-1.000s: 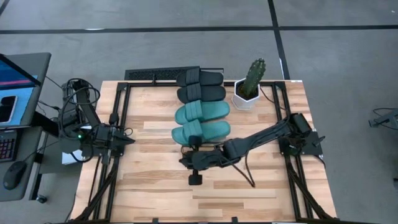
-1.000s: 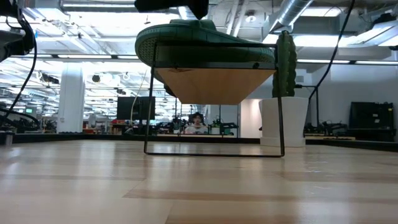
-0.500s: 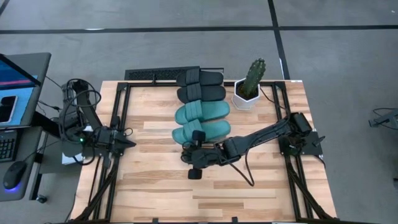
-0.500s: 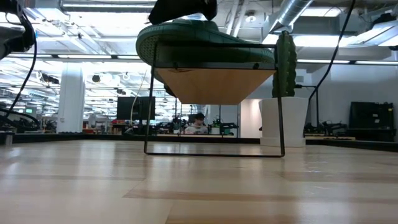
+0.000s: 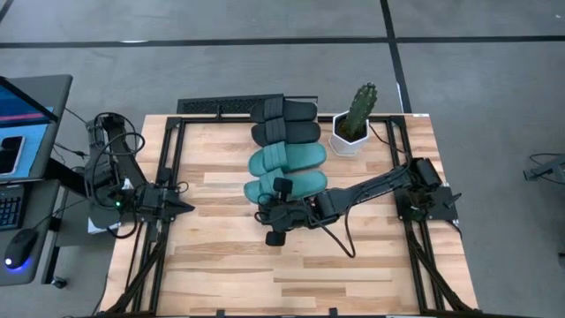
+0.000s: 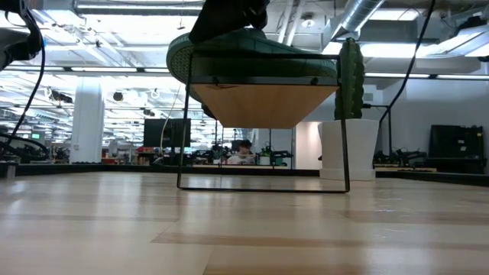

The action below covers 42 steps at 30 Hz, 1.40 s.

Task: Pick and place slides into the shelf
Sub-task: Adjust the black and green slippers

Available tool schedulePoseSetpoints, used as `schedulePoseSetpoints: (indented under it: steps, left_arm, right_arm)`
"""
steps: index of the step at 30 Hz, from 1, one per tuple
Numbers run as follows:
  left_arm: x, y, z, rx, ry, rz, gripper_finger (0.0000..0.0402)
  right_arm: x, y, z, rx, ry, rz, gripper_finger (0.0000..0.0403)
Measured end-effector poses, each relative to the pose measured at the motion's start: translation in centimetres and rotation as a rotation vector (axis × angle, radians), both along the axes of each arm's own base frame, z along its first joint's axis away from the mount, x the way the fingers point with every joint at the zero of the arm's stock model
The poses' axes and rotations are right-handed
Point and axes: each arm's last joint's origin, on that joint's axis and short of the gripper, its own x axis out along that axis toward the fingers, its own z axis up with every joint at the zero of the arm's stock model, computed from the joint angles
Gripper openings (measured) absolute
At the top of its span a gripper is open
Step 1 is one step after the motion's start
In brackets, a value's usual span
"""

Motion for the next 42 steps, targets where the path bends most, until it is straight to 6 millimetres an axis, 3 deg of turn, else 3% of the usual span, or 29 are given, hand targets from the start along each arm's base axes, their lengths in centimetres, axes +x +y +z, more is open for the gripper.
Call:
schedulePoseSetpoints:
  steps: [17, 42]
  left_arm:
    - [0.0, 0.0, 0.0, -0.01, 0.0, 0.003, 0.0]
    - [0.0, 0.0, 0.0, -0.022, 0.0, 0.007, 0.0]
  right_arm:
    - [0.3, -1.3, 0.0, -0.012, 0.008, -0.017, 0.0]
    - [0.6, -1.7, 0.2, -0.048, -0.025, -0.027, 0.0]
